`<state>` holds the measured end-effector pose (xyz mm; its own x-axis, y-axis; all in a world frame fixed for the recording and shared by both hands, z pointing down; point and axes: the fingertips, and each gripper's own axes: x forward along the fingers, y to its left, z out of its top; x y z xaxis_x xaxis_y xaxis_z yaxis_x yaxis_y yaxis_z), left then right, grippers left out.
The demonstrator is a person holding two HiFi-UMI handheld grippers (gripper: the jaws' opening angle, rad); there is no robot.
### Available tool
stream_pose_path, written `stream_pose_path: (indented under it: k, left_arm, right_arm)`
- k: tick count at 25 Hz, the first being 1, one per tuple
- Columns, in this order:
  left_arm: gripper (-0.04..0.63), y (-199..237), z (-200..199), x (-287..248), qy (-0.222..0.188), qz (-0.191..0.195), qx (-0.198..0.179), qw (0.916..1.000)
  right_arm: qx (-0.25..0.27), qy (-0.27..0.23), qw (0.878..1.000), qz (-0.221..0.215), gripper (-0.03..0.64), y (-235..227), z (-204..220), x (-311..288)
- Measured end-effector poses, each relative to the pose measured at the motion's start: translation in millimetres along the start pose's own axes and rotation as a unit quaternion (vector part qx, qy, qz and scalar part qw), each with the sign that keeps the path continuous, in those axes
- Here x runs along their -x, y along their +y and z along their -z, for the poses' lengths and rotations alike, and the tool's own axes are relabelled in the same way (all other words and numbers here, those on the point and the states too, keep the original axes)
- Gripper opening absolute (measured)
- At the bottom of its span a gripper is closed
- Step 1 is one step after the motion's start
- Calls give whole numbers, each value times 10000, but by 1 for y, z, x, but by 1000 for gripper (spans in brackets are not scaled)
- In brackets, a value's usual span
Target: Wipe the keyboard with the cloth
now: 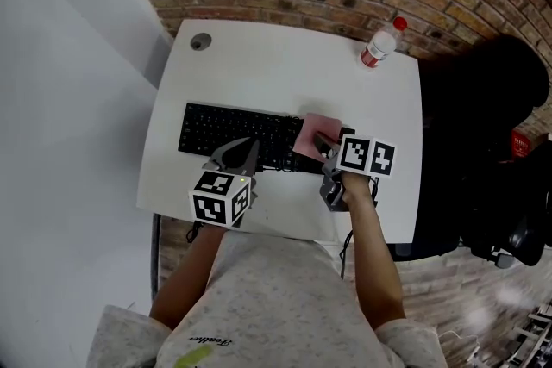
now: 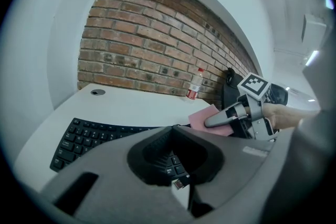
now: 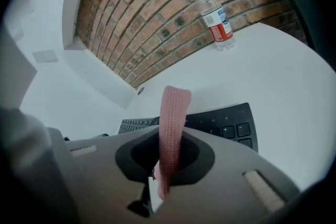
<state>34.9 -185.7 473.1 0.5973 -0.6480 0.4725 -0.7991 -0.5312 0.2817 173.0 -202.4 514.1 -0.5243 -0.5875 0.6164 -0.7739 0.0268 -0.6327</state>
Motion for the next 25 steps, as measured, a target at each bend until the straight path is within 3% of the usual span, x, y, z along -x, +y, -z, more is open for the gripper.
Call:
stream_pose_path:
  k: [4, 25]
  left_arm:
    - [-6, -9, 3, -6, 2, -29, -19, 10000]
    - [-6, -17, 8, -10, 57, -194, -64, 9998]
  right_arm:
    - [-125, -184, 9997, -62, 21, -19, -5, 13]
    - [-304, -455, 9971, 531, 21, -105, -9, 66]
